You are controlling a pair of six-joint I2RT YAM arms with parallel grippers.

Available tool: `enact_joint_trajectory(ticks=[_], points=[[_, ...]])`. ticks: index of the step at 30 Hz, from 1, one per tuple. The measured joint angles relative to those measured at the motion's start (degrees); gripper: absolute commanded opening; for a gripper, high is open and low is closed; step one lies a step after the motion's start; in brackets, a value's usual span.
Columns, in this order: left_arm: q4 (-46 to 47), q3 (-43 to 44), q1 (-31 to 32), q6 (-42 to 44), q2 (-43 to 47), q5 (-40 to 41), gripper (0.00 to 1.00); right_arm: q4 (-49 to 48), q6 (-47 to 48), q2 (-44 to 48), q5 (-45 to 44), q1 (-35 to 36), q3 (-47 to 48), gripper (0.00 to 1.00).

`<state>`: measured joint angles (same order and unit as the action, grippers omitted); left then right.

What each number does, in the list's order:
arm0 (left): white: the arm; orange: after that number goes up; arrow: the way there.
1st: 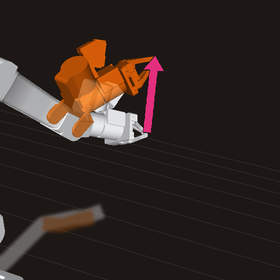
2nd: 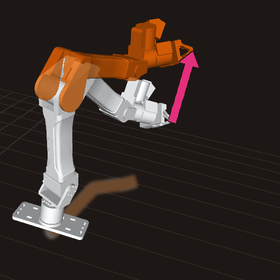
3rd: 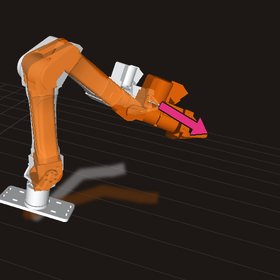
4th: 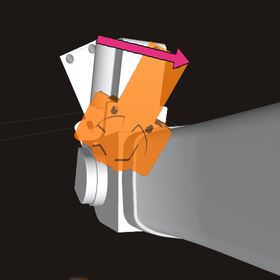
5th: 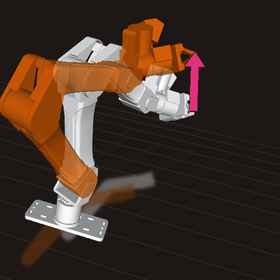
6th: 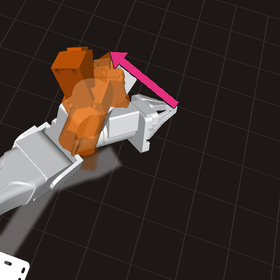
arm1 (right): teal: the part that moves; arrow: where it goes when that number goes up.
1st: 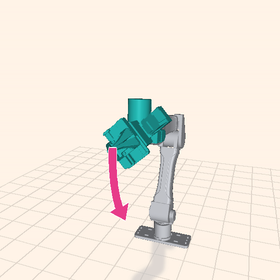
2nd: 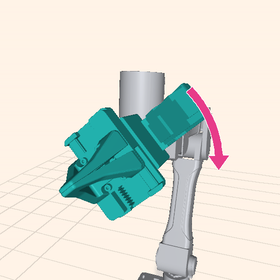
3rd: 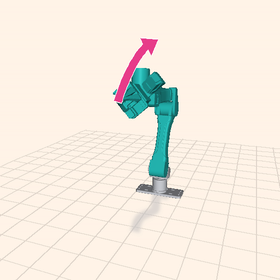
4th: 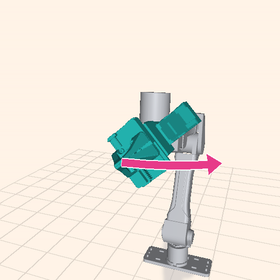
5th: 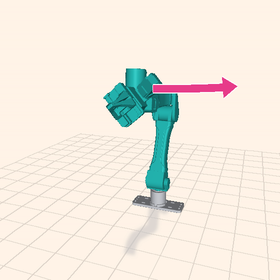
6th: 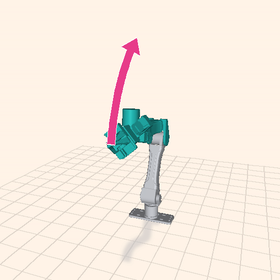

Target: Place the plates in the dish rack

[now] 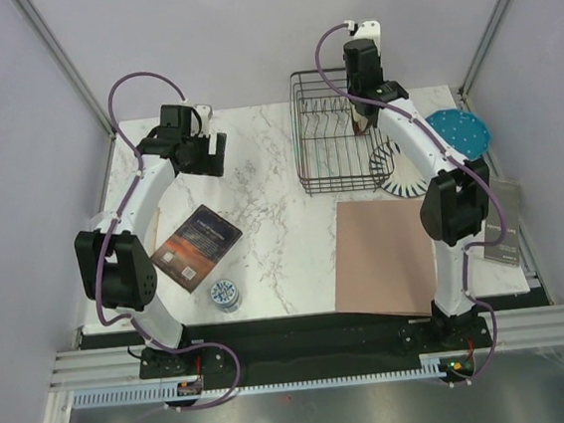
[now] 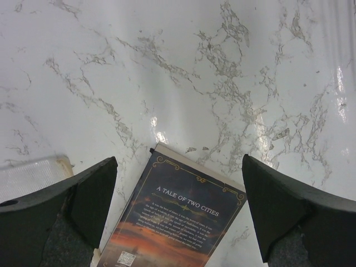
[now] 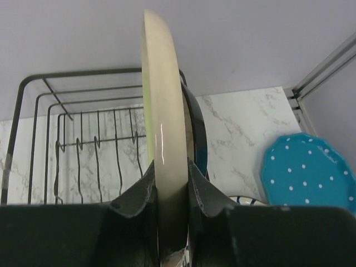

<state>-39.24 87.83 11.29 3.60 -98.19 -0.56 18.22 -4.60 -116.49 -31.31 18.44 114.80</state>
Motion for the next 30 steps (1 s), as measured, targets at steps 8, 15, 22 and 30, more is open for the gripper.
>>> enact_joint_trajectory(ticks=[8,15,22,30], points=[[0.46,-0.09,0.59,-0.76,0.00,0.37,1.00,-3.74,2.69,-2.05,-2.10,0.20,2.10,0.00],[0.46,-0.11,0.59,-0.79,0.00,0.50,1.00,-4.85,2.95,-5.79,-2.10,-0.07,3.43,0.00],[0.55,-0.85,0.83,-0.79,0.00,0.61,1.00,-4.74,2.51,-9.90,-1.46,-0.28,3.54,0.00],[0.66,-0.92,1.22,-0.79,-0.44,0.57,1.00,-4.70,3.10,-13.60,0.92,-0.31,3.58,0.67]])
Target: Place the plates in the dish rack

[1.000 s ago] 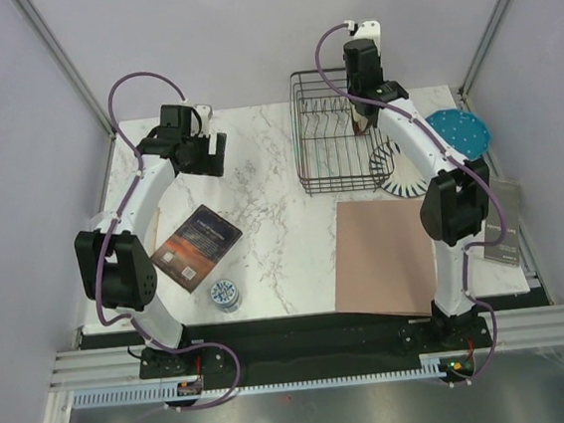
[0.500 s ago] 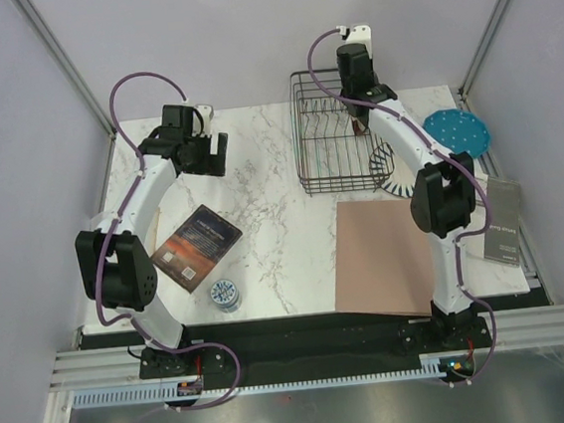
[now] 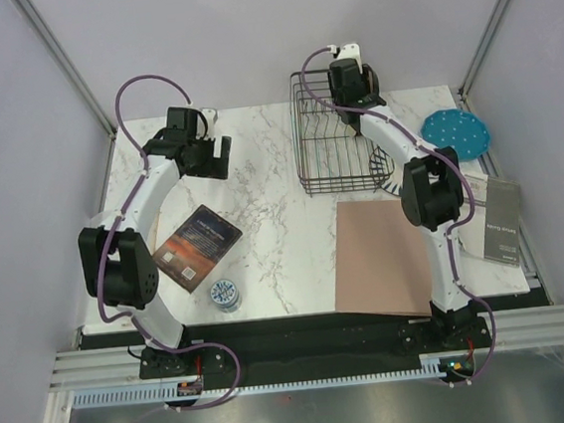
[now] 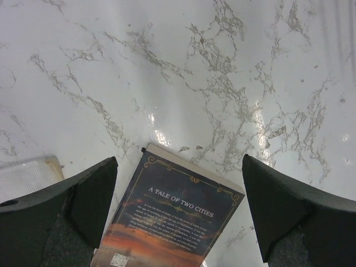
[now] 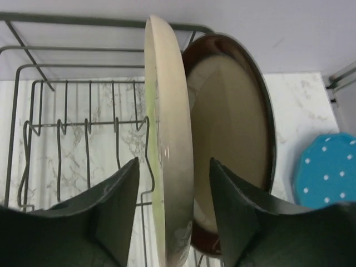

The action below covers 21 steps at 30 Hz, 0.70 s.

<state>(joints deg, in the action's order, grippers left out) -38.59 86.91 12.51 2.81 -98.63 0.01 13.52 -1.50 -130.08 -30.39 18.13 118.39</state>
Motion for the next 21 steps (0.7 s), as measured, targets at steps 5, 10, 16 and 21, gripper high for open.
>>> enact_joint_trajectory(ticks=[5,10,16,21], points=[[0.02,0.00,0.02,-0.50,-1.64,1.01,1.00,-2.03,0.81,1.31,0.57,-0.02,-0.11,0.80],[-0.09,-0.09,-0.20,-2.32,-3.28,2.89,1.00,-2.67,0.72,12.79,3.32,-0.66,-9.03,0.82],[-0.37,0.09,-0.59,-3.56,-3.72,-0.52,1.00,1.33,-3.30,32.37,15.47,-13.16,-18.84,0.81],[-0.66,1.97,-0.59,-4.50,-6.32,-3.89,1.00,3.54,-9.99,39.80,29.09,-33.31,-31.08,0.72]])
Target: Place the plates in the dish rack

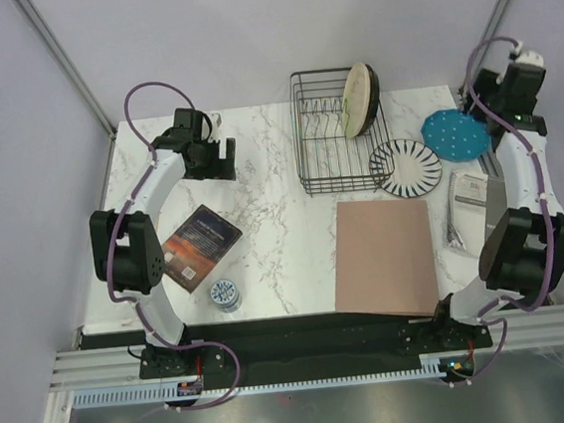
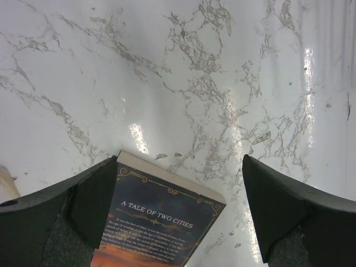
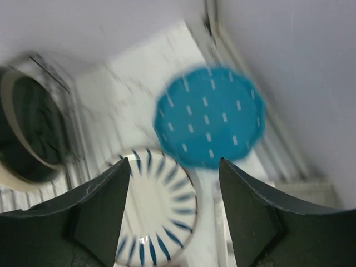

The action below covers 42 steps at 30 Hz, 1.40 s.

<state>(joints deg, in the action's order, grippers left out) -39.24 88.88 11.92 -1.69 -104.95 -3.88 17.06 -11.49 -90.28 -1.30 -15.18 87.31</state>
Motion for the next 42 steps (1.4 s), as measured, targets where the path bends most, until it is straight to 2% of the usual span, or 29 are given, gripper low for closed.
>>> enact_joint_trajectory(ticks=[3,6,9,16,27,31,36,42], points=[[-0.26,0.50,0.00,-0.37,-1.16,-1.90,1.00,1.84,-4.02,-1.38,6.82,-6.54,-10.86,0.71],[-1.14,0.52,0.00,-0.42,-1.31,-2.99,1.00,4.00,-7.17,-4.11,12.66,-9.01,-19.15,0.69],[-1.33,0.55,0.00,-0.39,-1.31,-3.80,1.00,4.83,-9.68,-5.77,16.61,-9.99,-23.28,0.68],[-1.40,0.52,0.00,-0.39,-1.40,-3.80,1.00,0.28,-12.79,-8.48,20.98,-10.60,-22.73,0.66],[-1.57,0.55,0.00,1.53,-3.65,-2.73,1.00,-2.84,-14.62,-19.65,22.91,-10.54,-18.47,0.63],[-2.27,0.55,0.02,1.99,-6.10,-2.64,1.00,-4.44,-14.84,-23.26,24.13,-10.56,-15.26,0.53],[-2.80,1.20,0.17,3.04,-7.48,-2.01,1.00,-6.08,-14.86,-25.46,24.04,-10.54,-13.27,0.51],[-2.84,3.15,0.59,4.00,-8.83,-0.83,1.00,-7.23,-13.84,-26.32,24.83,-10.56,-13.00,0.42]])
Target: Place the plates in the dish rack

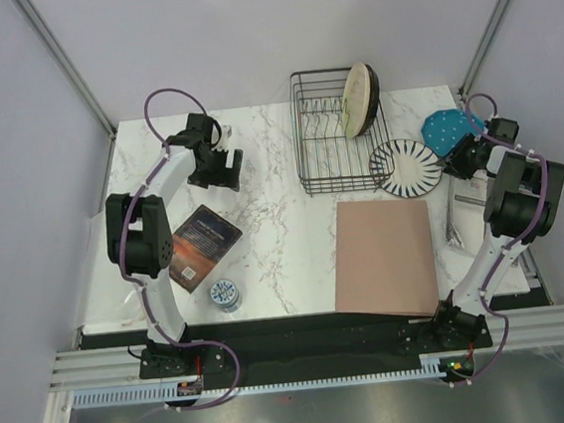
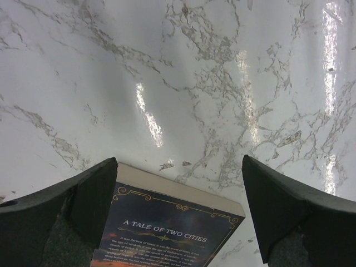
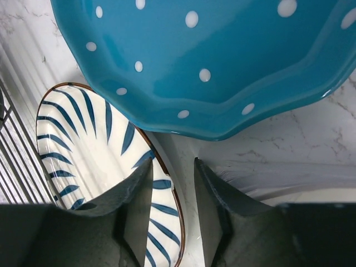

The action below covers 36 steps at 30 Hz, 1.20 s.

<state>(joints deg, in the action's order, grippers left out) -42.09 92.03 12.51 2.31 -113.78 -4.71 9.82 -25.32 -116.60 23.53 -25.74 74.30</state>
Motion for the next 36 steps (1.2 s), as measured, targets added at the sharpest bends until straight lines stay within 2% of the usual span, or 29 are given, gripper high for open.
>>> enact_joint_trajectory(ticks=[11,23,25,26,27,28,36], points=[[-0.02,1.11,1.51,1.22,-1.05,1.70,1.00,-0.15,7.17,-0.15,1.97,-0.15,-0.37,0.37],[-0.04,1.11,2.16,1.66,-1.05,3.19,1.00,0.31,12.04,-0.09,8.07,-0.35,-1.53,0.35],[-0.04,1.11,2.43,1.66,-1.05,3.21,1.00,0.46,12.39,-0.13,8.31,-0.37,-1.49,0.26],[-0.04,1.11,2.56,1.68,-1.05,3.23,1.00,0.63,12.70,-0.22,8.31,-0.37,-1.38,0.19],[-0.04,1.11,2.71,1.70,-1.05,3.30,1.00,0.87,13.03,-0.37,8.22,-0.39,-1.18,0.05],[-0.04,1.11,2.78,1.77,-1.05,3.32,1.00,1.33,13.05,-0.63,8.26,-0.57,-0.85,0.00],[-0.04,1.11,3.02,2.19,-1.05,3.39,1.00,4.37,12.02,-0.98,10.56,-1.18,-0.22,0.00]])
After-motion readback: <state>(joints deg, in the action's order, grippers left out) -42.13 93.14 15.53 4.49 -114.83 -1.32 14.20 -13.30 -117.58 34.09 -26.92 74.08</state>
